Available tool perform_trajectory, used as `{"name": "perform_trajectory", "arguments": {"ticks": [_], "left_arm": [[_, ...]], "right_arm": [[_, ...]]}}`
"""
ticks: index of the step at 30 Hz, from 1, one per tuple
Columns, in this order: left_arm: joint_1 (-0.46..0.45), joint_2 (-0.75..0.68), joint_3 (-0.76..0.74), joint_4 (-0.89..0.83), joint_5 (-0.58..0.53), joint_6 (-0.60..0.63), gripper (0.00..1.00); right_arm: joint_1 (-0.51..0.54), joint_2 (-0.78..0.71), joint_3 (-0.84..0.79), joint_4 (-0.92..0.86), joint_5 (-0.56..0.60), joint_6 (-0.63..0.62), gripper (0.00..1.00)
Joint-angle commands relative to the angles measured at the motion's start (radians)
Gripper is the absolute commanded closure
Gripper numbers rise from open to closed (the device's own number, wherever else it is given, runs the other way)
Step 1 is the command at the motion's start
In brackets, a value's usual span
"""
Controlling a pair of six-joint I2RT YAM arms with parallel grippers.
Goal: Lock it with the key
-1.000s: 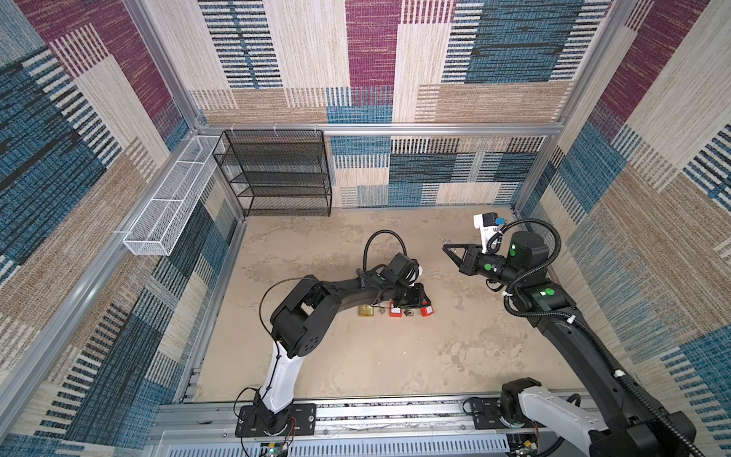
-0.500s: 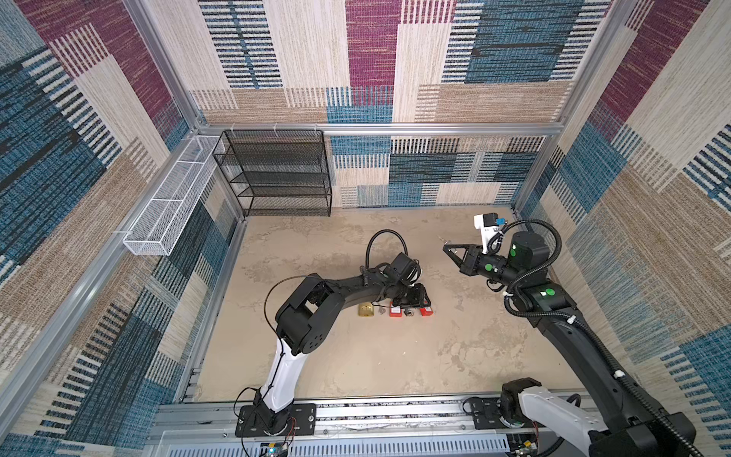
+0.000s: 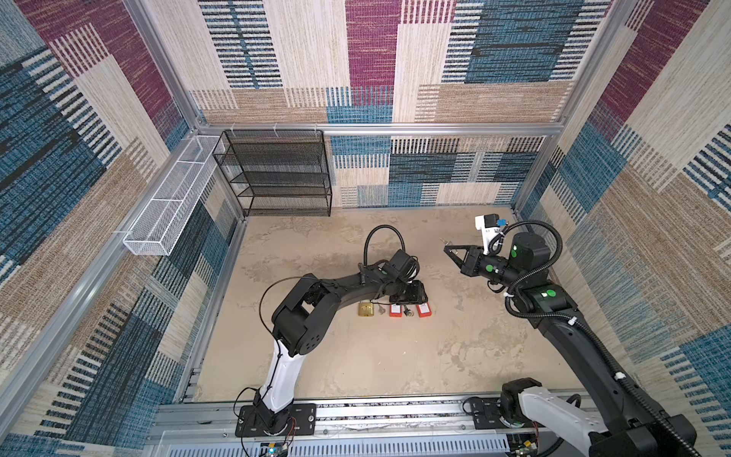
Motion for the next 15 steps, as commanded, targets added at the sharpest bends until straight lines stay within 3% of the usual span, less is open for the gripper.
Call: {"name": "perform_trajectory", "arguments": {"ticks": [1, 8, 15], "left_arm": [[0.003, -0.011, 0.008, -0.01, -0.021, 0.009, 0.5], [0.014, -0.105, -0.058, 0.043, -0.092, -0.006, 0.5], [0.04, -0.241, -0.15, 0.073, -0.151, 0.0, 0.5]], "right_arm": [[-0.001, 0.005, -0.002, -0.006, 0.018, 0.037, 1.0], [-0.003, -0.005, -0.16, -0.014, 0.125, 0.223, 1.0], [-0.003, 0.0, -0.437, 0.158, 0.128, 0.423, 1.0]]}}
